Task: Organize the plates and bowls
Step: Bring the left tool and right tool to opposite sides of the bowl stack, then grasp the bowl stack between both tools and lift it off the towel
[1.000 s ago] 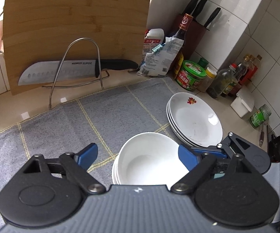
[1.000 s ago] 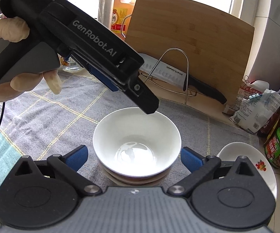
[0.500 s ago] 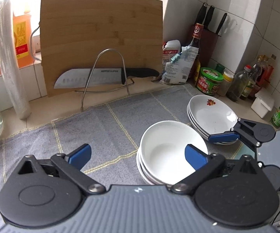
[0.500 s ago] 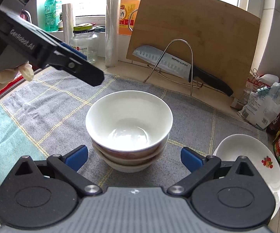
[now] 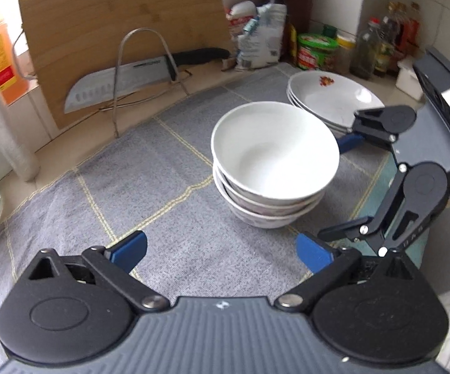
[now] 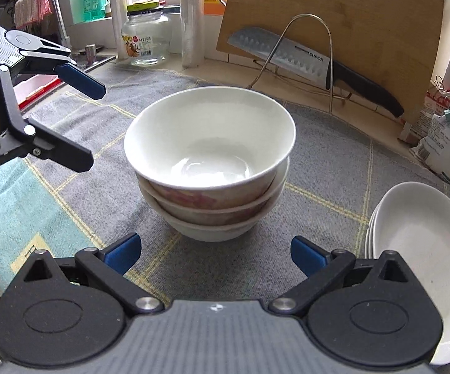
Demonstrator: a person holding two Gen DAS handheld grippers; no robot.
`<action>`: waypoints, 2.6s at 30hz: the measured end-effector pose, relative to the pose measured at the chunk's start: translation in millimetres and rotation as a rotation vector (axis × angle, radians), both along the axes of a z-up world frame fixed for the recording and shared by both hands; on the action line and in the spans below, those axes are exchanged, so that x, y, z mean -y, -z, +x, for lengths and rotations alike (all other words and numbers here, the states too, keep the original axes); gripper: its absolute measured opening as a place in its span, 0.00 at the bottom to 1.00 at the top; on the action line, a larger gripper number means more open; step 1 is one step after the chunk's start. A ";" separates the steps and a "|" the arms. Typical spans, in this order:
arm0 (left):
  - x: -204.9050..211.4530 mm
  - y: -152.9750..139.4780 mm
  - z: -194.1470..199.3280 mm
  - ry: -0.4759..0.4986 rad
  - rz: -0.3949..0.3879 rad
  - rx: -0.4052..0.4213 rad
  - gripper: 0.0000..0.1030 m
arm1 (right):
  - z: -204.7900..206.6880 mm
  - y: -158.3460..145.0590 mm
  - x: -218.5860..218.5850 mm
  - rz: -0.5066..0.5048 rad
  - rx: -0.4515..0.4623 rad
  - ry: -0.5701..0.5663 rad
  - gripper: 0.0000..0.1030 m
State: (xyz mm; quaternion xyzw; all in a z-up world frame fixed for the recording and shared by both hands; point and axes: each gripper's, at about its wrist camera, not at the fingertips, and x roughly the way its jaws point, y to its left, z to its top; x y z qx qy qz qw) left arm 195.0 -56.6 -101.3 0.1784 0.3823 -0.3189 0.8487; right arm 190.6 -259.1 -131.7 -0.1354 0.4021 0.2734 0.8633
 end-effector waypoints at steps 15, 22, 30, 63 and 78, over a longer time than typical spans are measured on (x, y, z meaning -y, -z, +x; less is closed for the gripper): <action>22.9 37.9 42.6 0.411 0.063 0.005 0.96 | 15.4 22.6 1.0 -0.039 -0.063 0.105 1.00; 30.4 43.6 49.7 0.522 0.100 0.054 0.96 | 24.3 19.2 -1.9 -0.069 -0.102 0.075 1.00; 40.5 48.3 47.2 0.604 0.142 0.085 0.92 | 22.2 13.2 -8.1 -0.090 -0.002 -0.090 1.00; 52.3 44.5 70.8 0.866 0.073 -0.020 0.86 | 47.5 -1.2 -3.7 -0.045 0.004 -0.346 0.88; 52.1 47.6 75.9 0.917 0.043 -0.006 0.87 | 45.6 -5.3 -11.9 -0.098 0.006 -0.358 0.88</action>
